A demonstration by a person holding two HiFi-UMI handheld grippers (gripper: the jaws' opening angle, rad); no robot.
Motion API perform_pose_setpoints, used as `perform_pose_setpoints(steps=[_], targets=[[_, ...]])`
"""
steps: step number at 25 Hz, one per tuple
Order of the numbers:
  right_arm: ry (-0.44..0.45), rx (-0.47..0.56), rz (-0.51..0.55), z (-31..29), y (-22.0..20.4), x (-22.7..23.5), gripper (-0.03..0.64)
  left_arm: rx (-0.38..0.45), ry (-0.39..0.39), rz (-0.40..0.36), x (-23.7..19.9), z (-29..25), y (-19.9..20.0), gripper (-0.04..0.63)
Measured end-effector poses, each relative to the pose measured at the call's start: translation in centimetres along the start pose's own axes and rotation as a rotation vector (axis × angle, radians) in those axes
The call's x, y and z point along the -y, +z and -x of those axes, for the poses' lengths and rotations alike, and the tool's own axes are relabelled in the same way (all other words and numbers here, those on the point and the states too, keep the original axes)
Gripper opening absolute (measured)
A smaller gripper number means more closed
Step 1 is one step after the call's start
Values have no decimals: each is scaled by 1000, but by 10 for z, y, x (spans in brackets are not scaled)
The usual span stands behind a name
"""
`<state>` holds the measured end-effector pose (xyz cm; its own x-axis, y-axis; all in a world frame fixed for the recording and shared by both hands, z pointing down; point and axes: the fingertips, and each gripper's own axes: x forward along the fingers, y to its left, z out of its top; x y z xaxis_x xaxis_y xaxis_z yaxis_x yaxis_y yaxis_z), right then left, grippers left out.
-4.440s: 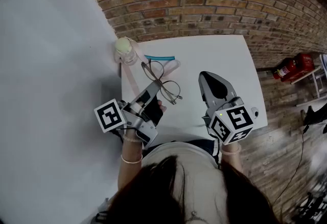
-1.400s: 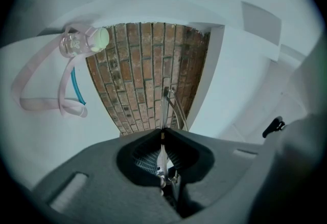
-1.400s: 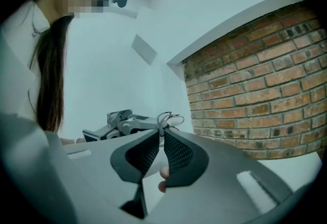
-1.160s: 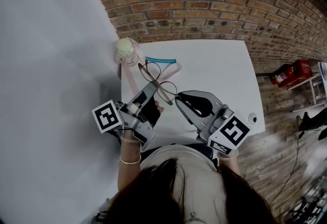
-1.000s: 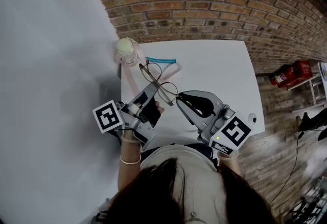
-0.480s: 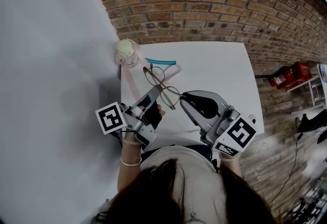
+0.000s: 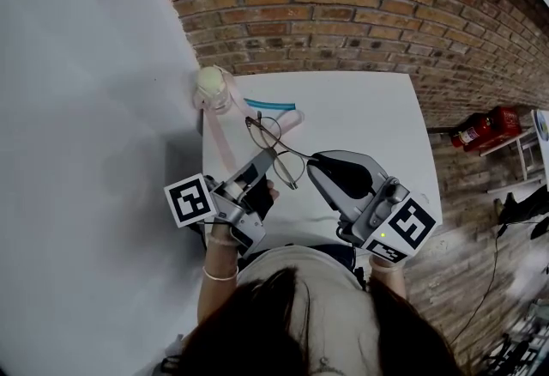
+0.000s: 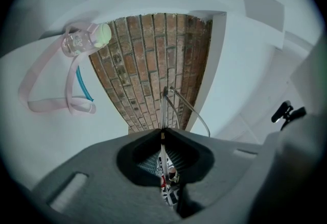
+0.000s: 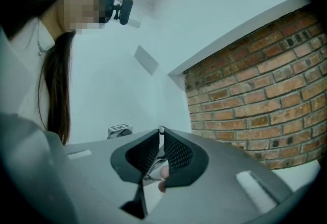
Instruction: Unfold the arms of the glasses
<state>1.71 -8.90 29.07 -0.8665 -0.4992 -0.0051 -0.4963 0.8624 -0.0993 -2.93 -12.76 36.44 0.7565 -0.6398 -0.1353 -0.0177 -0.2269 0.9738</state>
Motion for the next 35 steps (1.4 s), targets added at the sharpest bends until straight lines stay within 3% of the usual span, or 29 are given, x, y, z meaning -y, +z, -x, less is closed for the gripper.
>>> perform_pose_setpoints(steps=[35], targets=[[-27, 34, 39, 2, 20, 13, 35, -71, 9, 23, -9, -2, -20, 23]])
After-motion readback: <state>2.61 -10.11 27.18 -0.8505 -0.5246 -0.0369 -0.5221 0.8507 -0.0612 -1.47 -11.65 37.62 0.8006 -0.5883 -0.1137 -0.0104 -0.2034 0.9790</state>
